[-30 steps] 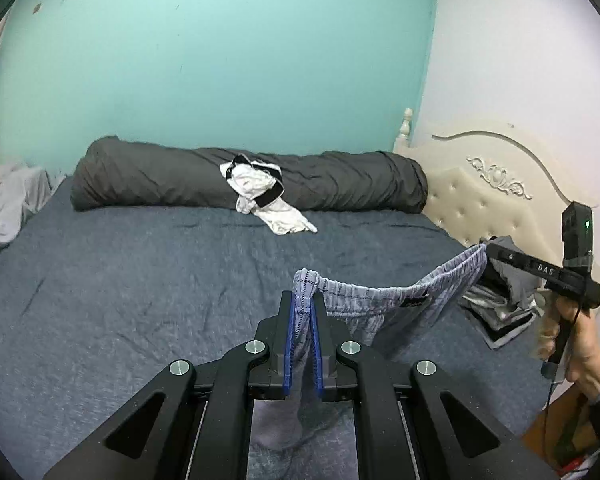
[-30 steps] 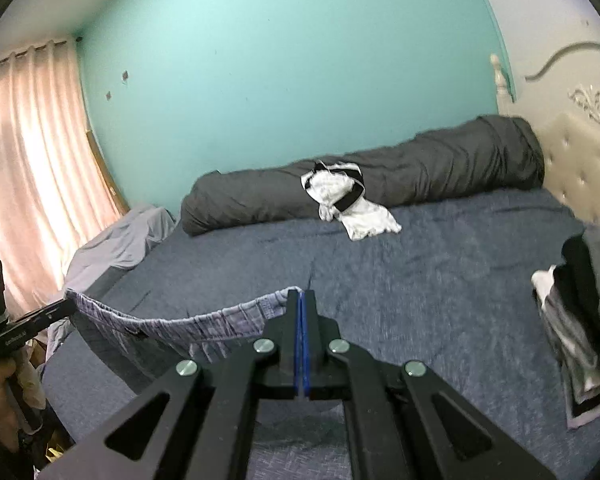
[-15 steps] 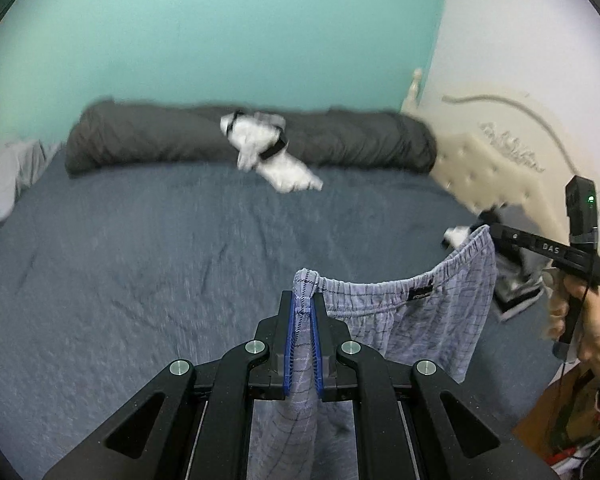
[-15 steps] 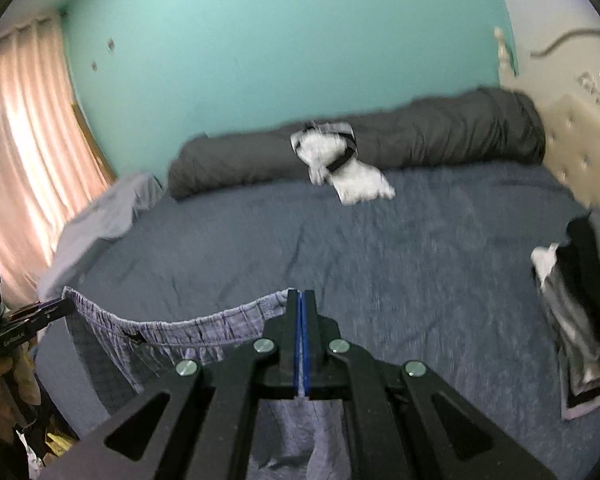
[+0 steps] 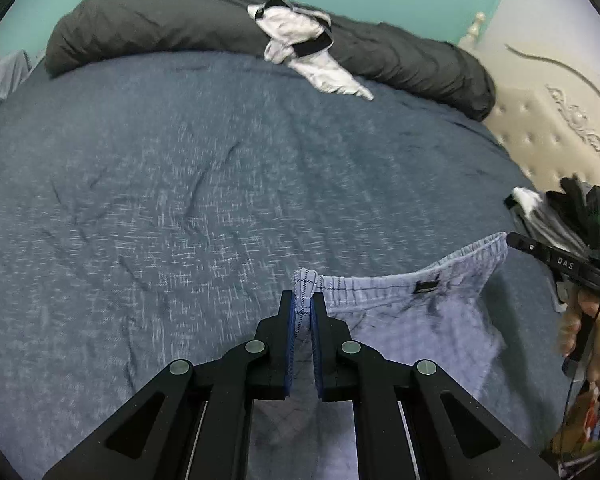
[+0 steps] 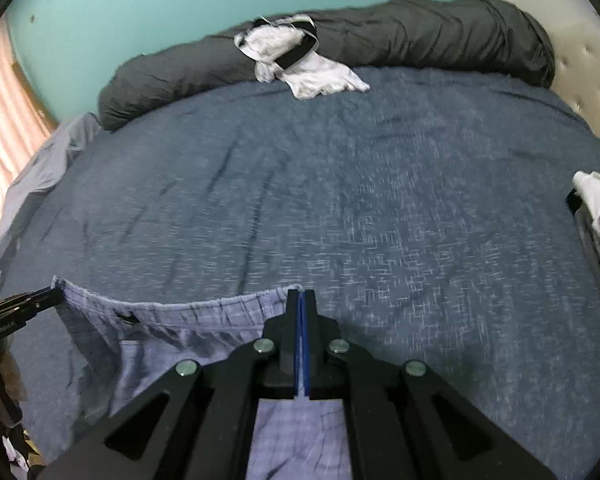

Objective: Fold clothes

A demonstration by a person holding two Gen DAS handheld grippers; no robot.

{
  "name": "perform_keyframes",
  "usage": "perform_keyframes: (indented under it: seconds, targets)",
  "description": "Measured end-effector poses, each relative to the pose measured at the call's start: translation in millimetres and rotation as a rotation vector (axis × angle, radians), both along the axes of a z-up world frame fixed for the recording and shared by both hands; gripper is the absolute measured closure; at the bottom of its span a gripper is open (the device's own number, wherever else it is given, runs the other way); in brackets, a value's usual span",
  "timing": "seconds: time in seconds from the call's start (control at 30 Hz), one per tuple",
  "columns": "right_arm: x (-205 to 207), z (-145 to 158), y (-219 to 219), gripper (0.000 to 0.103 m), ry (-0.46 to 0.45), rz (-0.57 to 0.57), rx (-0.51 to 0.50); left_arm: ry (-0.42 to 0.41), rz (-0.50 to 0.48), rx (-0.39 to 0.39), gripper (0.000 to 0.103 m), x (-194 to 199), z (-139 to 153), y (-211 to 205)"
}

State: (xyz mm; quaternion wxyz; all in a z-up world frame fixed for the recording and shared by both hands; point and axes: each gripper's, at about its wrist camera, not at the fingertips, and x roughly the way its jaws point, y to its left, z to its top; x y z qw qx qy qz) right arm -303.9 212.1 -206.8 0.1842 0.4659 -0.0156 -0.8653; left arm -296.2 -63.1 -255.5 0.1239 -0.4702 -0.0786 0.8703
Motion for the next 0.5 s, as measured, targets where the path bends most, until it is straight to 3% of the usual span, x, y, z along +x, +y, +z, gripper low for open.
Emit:
perform_keyframes:
  seconds: [0.27, 0.5]
  targets:
    - [-25.1, -48.8, -6.5, 0.103, -0.025, -0.011, 0.03, -0.045, 0.005, -0.013, 0.095, -27.7, -42.5, 10.6]
    - [-32.1, -49.1, 4.7, 0.102, 0.004, -0.089, -0.028, -0.042, 0.008, -0.016, 0.095, -36.3, -51.6, 13.4]
